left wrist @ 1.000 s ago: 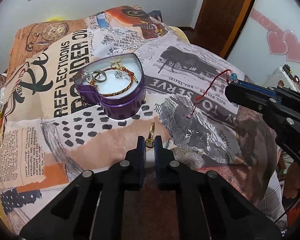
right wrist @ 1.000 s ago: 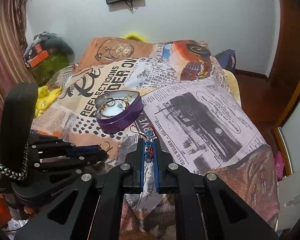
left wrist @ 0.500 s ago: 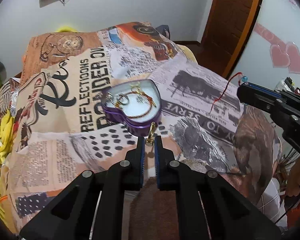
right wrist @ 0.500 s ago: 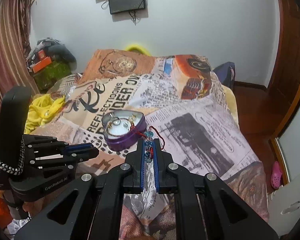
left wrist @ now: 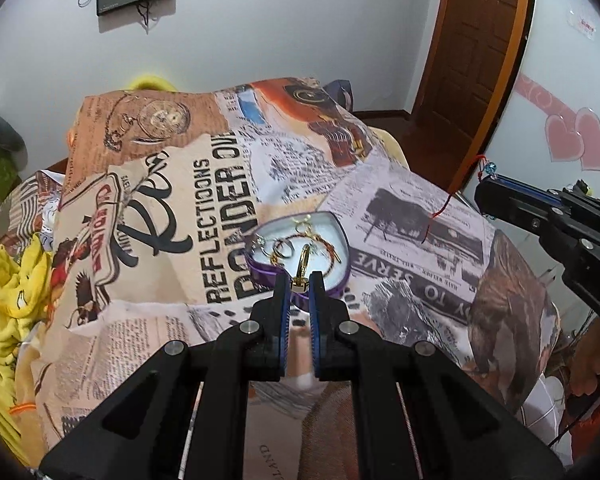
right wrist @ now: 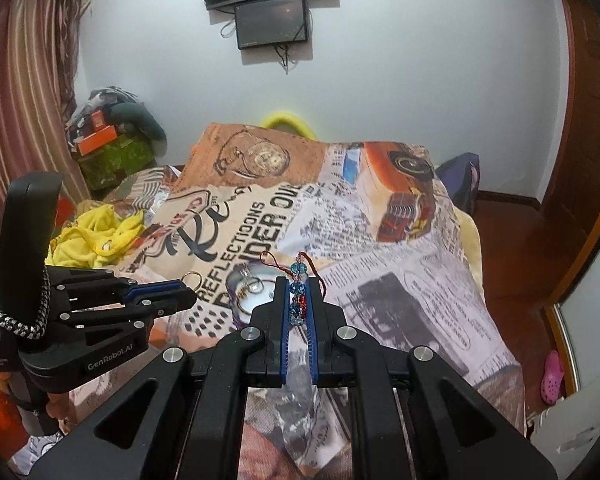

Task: Organize jewelry
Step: 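Drop the gold charm into the tin with the left gripper while the right holds the bracelet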

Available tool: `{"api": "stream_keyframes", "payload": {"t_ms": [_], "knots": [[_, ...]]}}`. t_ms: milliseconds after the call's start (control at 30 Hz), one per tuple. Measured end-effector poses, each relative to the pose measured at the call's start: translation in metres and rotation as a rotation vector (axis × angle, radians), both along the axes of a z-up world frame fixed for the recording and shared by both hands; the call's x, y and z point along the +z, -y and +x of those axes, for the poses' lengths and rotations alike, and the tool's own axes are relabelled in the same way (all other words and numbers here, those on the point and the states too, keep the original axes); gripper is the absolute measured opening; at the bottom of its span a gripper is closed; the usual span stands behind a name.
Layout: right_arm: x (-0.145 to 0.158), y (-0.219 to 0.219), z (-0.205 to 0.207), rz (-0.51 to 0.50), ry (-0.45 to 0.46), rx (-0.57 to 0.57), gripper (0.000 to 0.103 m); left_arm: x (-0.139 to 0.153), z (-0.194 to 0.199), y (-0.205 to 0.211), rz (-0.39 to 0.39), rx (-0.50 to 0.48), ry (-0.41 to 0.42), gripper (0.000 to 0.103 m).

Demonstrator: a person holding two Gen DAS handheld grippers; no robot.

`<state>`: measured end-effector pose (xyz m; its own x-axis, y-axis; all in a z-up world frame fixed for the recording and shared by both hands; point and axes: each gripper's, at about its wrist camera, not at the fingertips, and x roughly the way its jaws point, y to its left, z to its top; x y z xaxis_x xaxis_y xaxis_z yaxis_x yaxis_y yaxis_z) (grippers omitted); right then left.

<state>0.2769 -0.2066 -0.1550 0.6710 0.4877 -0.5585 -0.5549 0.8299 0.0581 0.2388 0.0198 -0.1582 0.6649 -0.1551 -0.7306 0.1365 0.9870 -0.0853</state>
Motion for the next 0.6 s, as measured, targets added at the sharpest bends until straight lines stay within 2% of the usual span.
{"api": "stream_keyframes", "payload": {"t_ms": [367, 600], "knots": [[0.012, -0.018, 0.015, 0.015, 0.036, 0.037, 0.007, 0.005, 0.017, -0.010, 0.003, 0.004, 0.021, 0.008], [0.003, -0.031, 0.027, 0.021, 0.011, 0.063, 0.007, 0.003, 0.028, -0.016, -0.017, 0.011, 0.025, 0.008]]}}
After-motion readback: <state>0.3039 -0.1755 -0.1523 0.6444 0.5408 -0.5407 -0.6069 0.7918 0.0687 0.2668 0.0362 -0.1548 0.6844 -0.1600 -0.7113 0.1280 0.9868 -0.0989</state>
